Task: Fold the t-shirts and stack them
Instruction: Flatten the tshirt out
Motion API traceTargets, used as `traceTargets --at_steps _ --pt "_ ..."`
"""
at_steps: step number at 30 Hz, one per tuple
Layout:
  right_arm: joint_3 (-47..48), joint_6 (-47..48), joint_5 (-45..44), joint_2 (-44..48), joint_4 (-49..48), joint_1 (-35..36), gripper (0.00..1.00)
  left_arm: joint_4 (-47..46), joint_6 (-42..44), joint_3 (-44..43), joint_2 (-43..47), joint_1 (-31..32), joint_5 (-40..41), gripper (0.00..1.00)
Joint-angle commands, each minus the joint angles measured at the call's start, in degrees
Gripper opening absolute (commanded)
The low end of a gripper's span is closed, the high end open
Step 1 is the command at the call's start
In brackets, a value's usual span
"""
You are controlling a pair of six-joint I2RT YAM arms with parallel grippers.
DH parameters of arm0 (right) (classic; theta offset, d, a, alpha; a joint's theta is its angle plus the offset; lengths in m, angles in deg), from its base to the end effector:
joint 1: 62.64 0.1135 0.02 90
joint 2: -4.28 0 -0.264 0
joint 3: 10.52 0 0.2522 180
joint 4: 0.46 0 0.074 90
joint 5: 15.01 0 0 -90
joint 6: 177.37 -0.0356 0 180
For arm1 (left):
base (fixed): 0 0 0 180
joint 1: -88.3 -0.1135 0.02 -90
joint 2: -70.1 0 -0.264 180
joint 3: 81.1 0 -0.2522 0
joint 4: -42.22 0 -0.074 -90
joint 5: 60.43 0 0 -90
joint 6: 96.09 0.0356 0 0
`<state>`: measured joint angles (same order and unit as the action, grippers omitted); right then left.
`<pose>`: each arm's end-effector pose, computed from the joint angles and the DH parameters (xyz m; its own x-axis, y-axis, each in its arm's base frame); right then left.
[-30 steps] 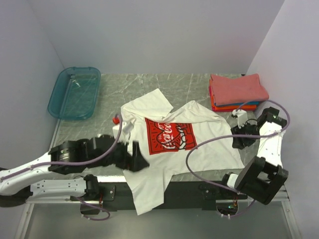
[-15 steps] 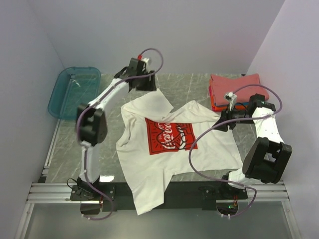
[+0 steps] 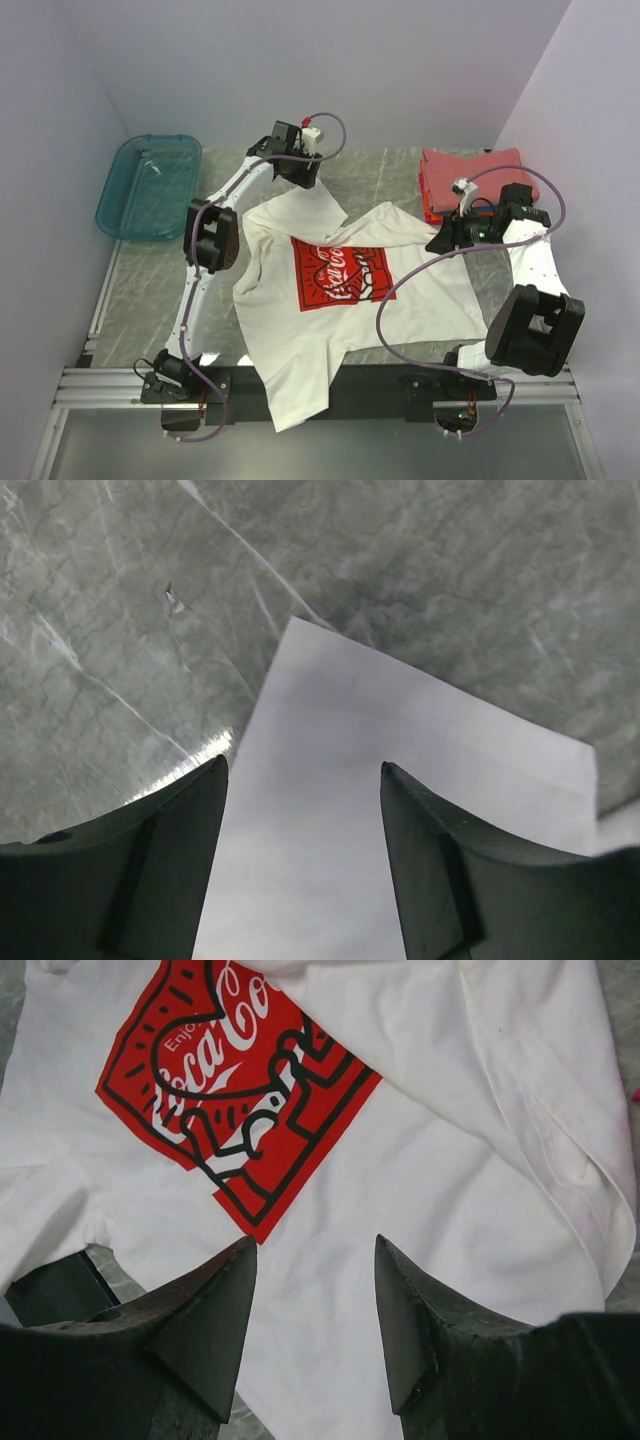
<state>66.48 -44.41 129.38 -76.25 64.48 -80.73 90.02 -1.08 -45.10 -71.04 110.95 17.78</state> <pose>0.2590 -0.0542 0.2703 -0.5770 -0.2289 -0.7840 -0.6778 0.6697 0.3034 0.5089 -0.2203 0.2148 -0.6048 0.3450 -0.7177 0.5654 0.8207 -0.0820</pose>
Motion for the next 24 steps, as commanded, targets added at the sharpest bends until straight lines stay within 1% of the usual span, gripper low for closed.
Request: traceTargets --at_steps 1,3,6,9,10,11,13,16,19,20,21,23,24 --pt "-0.9 -0.8 -0.1 1.3 -1.6 0.2 0.58 -1.4 3.3 -4.9 -4.3 -0.7 -1.0 0.67" --pt "-1.8 -0.7 -0.2 1.7 -1.8 0.2 0.58 -3.3 2.5 -4.1 -5.5 -0.8 -1.4 0.66" --pt "-2.5 -0.6 -0.4 1.7 -1.7 0.1 0.58 -2.4 1.7 -7.5 -8.9 -0.9 -1.3 0.65" --pt "-2.6 -0.5 -0.3 1.5 -1.2 0.1 0.58 -3.3 0.7 -8.0 -10.2 -0.9 -1.6 0.65" --pt "-2.7 -0.4 -0.3 1.3 -1.1 0.0 0.58 -3.3 0.6 -8.0 -10.4 -0.9 -1.3 0.63" --pt "-2.6 -0.4 -0.4 1.4 -1.0 0.1 0.58 -3.2 0.6 -8.1 -10.6 -0.9 -1.1 0.57" --pt "-2.7 -0.7 -0.5 1.5 -1.2 0.0 0.58 -2.3 0.8 -7.5 -10.9 -0.9 -1.1 0.49" --pt "-2.7 -0.8 -0.6 1.5 -1.4 -0.1 0.58 -1.4 1.0 -4.9 -10.2 -0.9 -1.5 0.4" --pt "-2.1 -0.3 0.1 1.2 -0.6 -0.5 0.58 -0.5 0.7 -3.1 -9.2 -0.9 -2.1 0.19" --pt "-2.1 -0.2 0.3 1.1 0.0 -0.6 0.58 -0.3 0.5 -2.7 -8.5 -0.8 -1.5 0.08" --pt "-2.0 -0.1 0.3 1.0 0.0 -0.7 0.58 0.1 0.2 -1.9 -8.1 -0.8 -1.2 0.02" --pt "-2.1 0.0 0.4 1.1 0.1 -0.8 0.58 0.8 -0.8 -0.6 -6.1 -0.9 -0.5 0.0" --pt "-2.1 0.2 0.5 1.1 0.3 -0.8 0.58 0.8 -2.1 1.7 -5.0 -0.9 1.4 0.0"
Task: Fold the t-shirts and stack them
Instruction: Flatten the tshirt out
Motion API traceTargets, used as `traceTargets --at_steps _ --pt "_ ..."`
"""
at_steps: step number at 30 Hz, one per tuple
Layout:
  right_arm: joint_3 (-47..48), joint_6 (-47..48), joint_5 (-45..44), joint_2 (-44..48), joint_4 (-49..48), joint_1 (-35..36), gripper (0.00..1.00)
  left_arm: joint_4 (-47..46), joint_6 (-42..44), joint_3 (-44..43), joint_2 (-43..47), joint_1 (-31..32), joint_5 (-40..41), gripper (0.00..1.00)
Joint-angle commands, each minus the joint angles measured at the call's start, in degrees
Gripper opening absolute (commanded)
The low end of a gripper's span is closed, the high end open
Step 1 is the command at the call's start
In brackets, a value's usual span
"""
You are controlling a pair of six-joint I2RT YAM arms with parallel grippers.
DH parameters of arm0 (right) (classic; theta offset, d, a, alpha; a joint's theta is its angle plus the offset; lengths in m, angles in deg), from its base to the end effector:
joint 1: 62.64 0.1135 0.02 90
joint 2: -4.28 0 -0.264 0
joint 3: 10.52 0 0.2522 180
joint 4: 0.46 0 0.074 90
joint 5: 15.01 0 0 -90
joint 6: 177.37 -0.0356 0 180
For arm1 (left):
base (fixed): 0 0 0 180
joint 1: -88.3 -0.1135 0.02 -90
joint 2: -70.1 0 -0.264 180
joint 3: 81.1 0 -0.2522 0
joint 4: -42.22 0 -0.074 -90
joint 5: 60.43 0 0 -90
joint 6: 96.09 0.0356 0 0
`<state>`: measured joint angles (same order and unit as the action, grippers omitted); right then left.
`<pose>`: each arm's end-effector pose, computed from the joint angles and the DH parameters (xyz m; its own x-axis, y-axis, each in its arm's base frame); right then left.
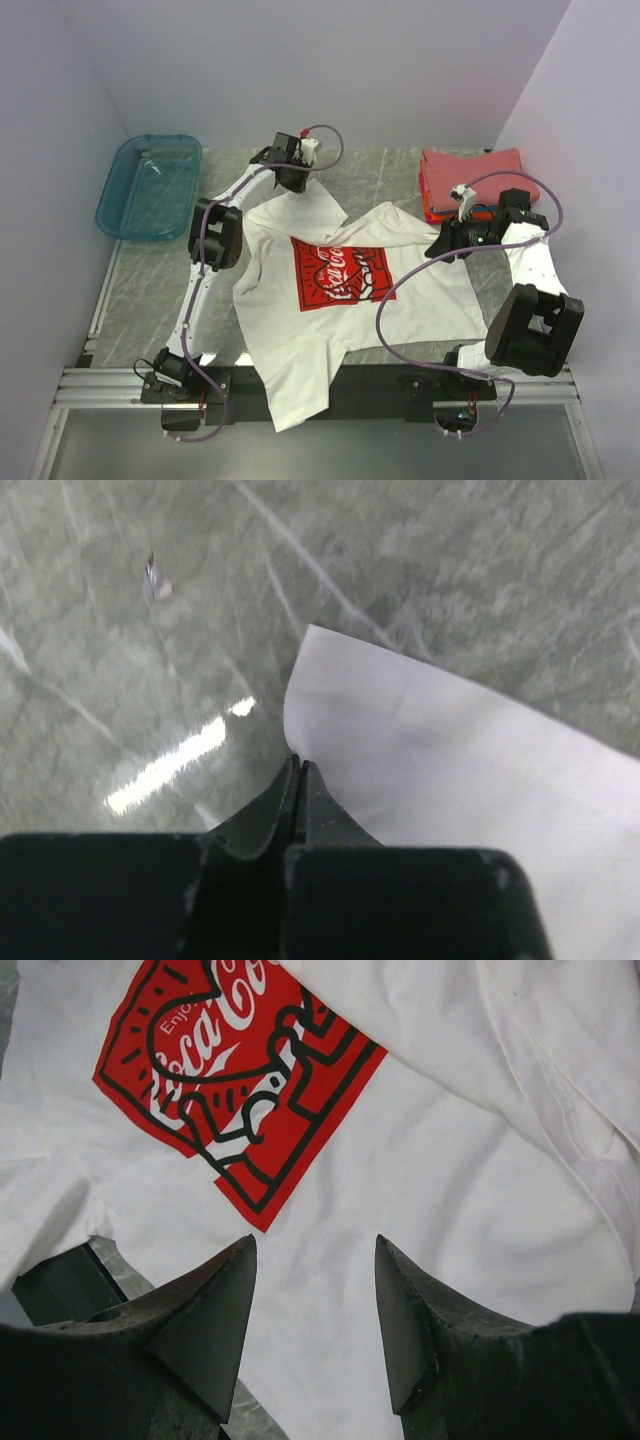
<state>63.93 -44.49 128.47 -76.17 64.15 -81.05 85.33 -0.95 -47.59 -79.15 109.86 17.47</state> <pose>0.2544 -0.0545 0.2577 -0.6115 -0.2233 -0.7591 -0.6568 0.6782 0.3296 0.5316 -0.2181 0.1582 -0.6205 0.3394 -0.7070 0.5529 0.8287 -0.0875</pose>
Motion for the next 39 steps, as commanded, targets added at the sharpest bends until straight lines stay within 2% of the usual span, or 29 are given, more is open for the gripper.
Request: traceTargets --at_steps 1,6,9,11,16,17,19,20,22,28,39 --pt "0.5 0.4 1.5 1.1 0.8 -0.6 0.58 5.2 -3.3 5.9 4.3 0.0 2.7 0.0" --pt "0.4 1.0 2.2 1.6 1.4 -0.8 0.58 1.0 -11.9 21.5 16.0 -3.0 6.0 0.0" --pt "0.4 1.3 2.5 1.6 1.5 -0.9 0.58 -2.3 -13.8 31.4 22.4 -3.6 7.0 0.0" --pt "0.5 1.6 2.8 1.3 2.0 -0.9 0.58 -2.2 -14.6 33.8 24.2 -3.6 9.9 0.0" --pt "0.4 2.7 3.1 1.7 2.9 -0.9 0.58 -1.6 -17.6 33.9 23.0 -5.3 11.0 0.01" --pt "0.3 2.7 3.1 1.9 2.9 -0.9 0.58 -2.1 -18.0 33.9 22.8 -5.5 11.0 0.03" --pt "0.1 3.0 3.1 2.0 2.9 -1.2 0.58 -3.8 -19.4 33.3 23.0 -6.5 10.7 0.17" --pt "0.0 3.2 3.3 2.0 3.1 -1.2 0.58 -4.3 -20.0 32.5 23.0 -7.0 9.0 0.28" --pt "0.1 3.9 3.4 1.6 3.4 -1.3 0.58 -4.5 -21.4 30.5 21.8 -8.4 7.0 0.34" --pt "0.2 4.3 3.6 1.1 3.7 -1.4 0.58 1.6 -21.4 18.4 14.8 -9.6 2.3 0.35" --pt "0.6 4.1 3.6 0.1 3.6 -1.6 0.58 1.3 -20.5 19.3 12.0 -9.8 -9.3 0.38"
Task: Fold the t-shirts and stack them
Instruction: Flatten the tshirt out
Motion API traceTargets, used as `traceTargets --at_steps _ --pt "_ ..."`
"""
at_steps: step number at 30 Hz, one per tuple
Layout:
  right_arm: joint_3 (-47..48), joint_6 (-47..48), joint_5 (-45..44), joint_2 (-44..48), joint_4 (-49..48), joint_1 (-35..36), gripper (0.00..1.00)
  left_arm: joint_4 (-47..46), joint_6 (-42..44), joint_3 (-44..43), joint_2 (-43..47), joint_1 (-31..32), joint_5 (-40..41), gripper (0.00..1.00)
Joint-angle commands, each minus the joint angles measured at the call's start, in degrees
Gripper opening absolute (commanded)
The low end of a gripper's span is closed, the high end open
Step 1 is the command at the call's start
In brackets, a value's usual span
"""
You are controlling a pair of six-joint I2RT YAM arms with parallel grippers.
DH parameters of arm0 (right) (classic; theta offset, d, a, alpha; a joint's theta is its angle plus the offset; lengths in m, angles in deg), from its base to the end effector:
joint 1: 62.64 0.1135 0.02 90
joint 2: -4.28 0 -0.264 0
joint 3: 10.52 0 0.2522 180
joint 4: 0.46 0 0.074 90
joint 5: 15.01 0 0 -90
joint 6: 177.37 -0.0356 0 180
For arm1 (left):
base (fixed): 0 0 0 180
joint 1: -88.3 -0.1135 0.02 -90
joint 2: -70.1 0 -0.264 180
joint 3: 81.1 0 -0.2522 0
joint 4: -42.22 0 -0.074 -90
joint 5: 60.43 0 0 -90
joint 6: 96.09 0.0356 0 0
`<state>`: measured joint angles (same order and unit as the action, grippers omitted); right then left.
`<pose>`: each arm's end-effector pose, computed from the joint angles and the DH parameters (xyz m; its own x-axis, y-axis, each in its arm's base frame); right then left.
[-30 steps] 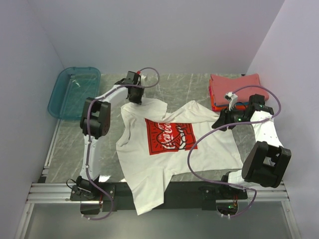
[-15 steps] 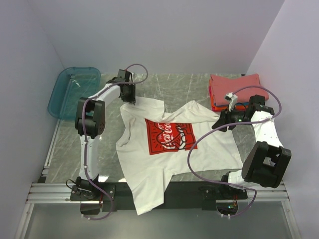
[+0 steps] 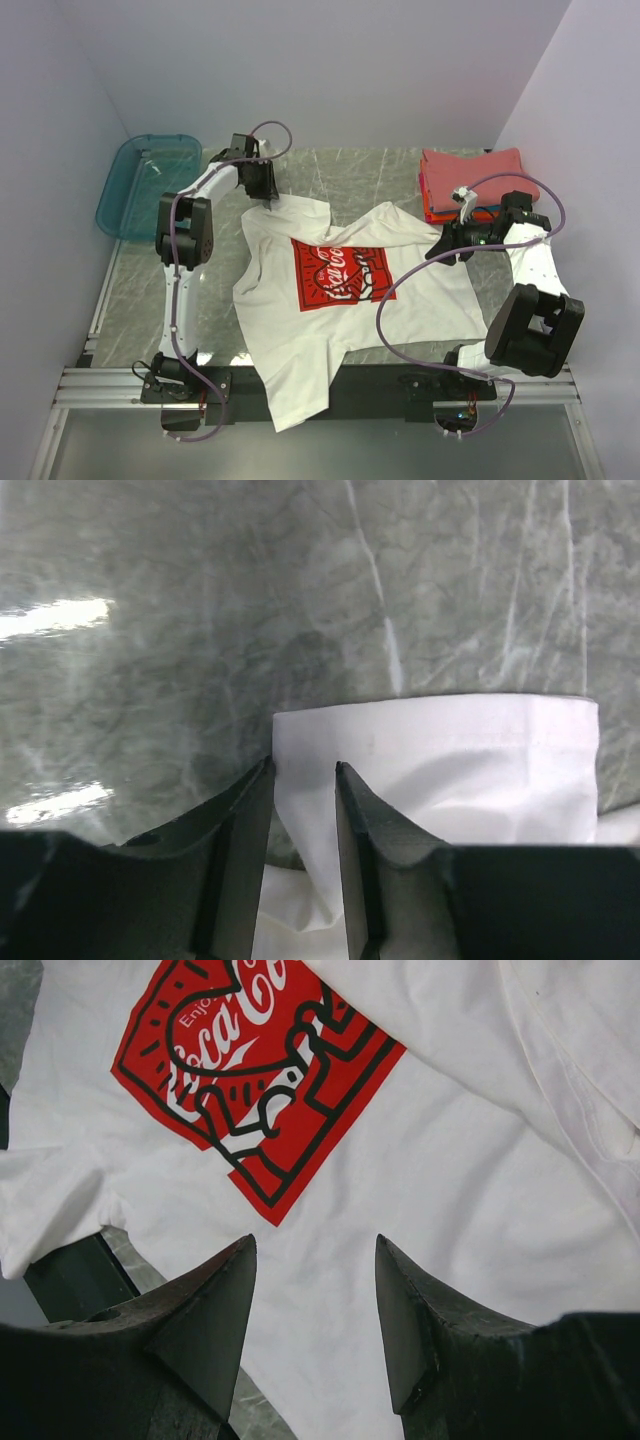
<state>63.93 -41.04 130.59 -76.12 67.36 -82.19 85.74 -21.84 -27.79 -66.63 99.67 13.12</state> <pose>0.2484 -0.0570 0.2573 -0.6043 -0.2191 -0.7660 -0.6740 0.6533 0.3449 0.5125 -0.1133 0.1635 -0.8552 -0.0936 -0.5098 0.1266 0.9161 -0.3805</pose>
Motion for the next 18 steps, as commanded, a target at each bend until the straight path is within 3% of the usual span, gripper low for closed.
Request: traceTargets --at_steps 1,9,18 --pt "0.7 0.6 1.4 0.1 0.3 -0.5 0.58 1.4 0.4 -0.7 -1.0 0.5 -4.5 0.38" --pt "1.0 0.3 1.5 0.1 0.4 -0.5 0.58 7.9 2.5 -5.4 -4.6 3.8 9.3 0.36" --pt "1.1 0.4 1.5 0.2 0.6 -0.5 0.58 12.5 4.8 -7.7 -7.3 8.2 24.7 0.28"
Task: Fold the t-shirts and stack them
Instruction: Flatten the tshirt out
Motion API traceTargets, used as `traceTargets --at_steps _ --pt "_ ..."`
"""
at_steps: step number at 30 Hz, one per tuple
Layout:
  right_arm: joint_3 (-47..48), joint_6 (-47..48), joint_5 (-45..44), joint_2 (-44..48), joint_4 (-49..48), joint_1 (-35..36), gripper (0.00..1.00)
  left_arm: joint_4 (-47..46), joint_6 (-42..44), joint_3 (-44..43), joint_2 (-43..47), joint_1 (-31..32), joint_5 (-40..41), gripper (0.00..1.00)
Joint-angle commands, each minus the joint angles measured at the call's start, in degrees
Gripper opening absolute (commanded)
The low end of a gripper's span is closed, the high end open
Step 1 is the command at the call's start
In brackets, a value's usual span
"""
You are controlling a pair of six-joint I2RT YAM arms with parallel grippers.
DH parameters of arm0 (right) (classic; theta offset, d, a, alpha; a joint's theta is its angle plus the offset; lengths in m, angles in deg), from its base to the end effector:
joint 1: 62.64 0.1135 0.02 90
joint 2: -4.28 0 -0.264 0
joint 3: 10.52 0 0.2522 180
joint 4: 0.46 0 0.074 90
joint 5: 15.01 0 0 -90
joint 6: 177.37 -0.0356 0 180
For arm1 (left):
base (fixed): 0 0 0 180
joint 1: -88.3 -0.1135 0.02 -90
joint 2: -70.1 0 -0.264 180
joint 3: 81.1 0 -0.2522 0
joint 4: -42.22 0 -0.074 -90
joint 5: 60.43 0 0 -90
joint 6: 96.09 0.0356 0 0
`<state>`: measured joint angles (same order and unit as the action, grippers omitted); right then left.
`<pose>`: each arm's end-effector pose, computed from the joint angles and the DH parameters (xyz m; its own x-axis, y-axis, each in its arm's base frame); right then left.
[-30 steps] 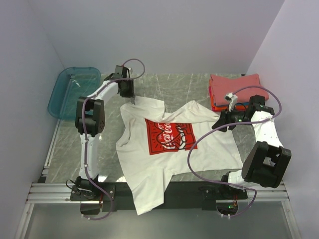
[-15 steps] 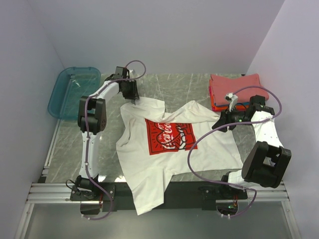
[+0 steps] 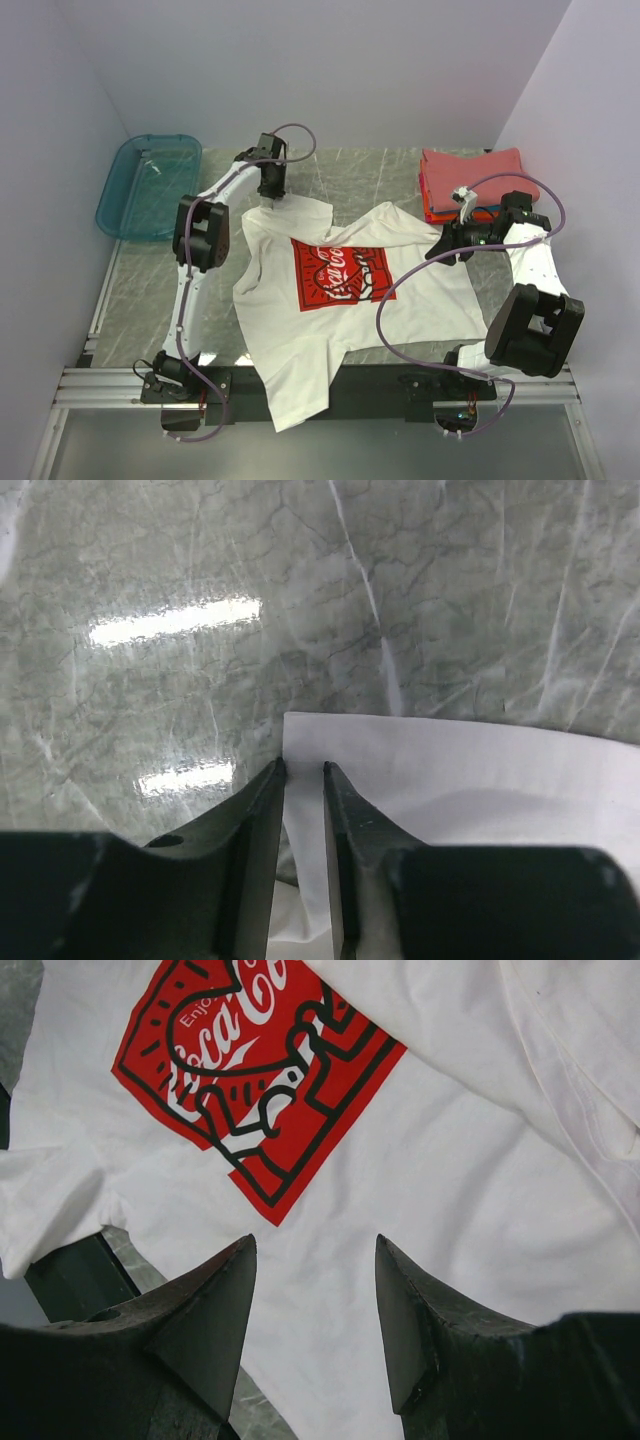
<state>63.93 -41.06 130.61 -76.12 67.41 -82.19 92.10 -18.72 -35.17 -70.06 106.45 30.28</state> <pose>0.2483 -0.0570 0.2573 -0.6051 -0.2184 -0.7656 -0.6736 0.6531 0.3460 0.5083 -0.1662 0.1650 -0.8351 0.0437 -0.5483 0.1253 0.9857 -0.1123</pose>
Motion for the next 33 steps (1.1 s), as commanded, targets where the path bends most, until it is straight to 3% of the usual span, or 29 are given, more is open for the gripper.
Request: traceTargets --at_steps 1,8,13,19,24,33 --pt "1.2 0.5 1.6 0.1 0.6 -0.5 0.58 6.5 2.0 -0.4 -4.0 1.7 8.2 0.27" --pt "1.5 0.4 1.5 0.2 0.7 -0.5 0.58 7.1 3.4 0.5 -5.0 4.1 12.6 0.17" --pt "1.5 0.3 1.5 0.3 0.8 -0.5 0.58 6.6 4.1 1.7 -5.7 4.7 14.2 0.0" --pt "2.2 0.5 0.0 -0.1 0.4 0.7 0.58 3.0 2.9 0.3 -0.4 0.5 14.8 0.0" --pt "5.0 -1.9 -10.3 -1.8 -4.1 5.7 0.59 -0.9 3.2 0.1 5.5 -3.1 16.2 0.0" --pt "22.4 -8.0 -24.2 -18.2 -8.2 19.0 0.59 -2.5 2.2 -2.7 6.7 -7.3 13.9 0.0"
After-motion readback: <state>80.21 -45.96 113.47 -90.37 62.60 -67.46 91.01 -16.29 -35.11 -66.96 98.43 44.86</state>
